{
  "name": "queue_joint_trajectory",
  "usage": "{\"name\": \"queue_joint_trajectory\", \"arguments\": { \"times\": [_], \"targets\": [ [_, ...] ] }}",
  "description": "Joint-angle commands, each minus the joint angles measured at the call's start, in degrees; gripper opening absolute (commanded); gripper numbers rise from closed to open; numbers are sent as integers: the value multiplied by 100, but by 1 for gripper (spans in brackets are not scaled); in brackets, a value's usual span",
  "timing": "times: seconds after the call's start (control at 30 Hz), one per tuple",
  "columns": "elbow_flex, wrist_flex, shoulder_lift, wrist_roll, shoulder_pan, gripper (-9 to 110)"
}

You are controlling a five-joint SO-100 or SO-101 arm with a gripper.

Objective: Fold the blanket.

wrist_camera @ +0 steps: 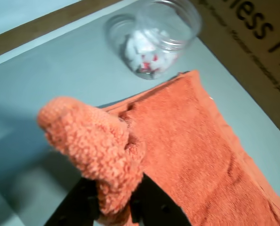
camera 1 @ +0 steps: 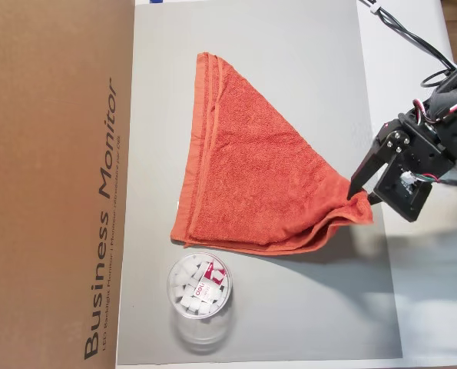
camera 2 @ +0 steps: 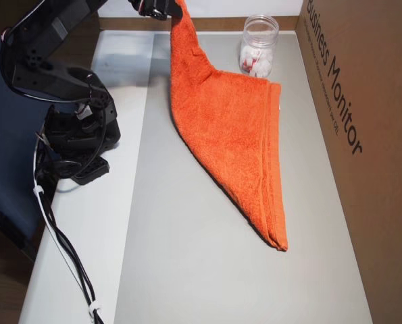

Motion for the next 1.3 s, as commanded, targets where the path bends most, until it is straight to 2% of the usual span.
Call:
{"name": "queue_joint_trajectory", "arguments": {
  "times": [0.0, 0.5, 1.17, 1.27],
  "targets": [
    [-211, -79, 255, 26, 378, 0],
    [-809, -141, 176, 26, 2197, 0],
    [-2276, -571, -923, 35, 3814, 0],
    [-2373, -571, -1143, 299, 4043, 0]
  ]
}}
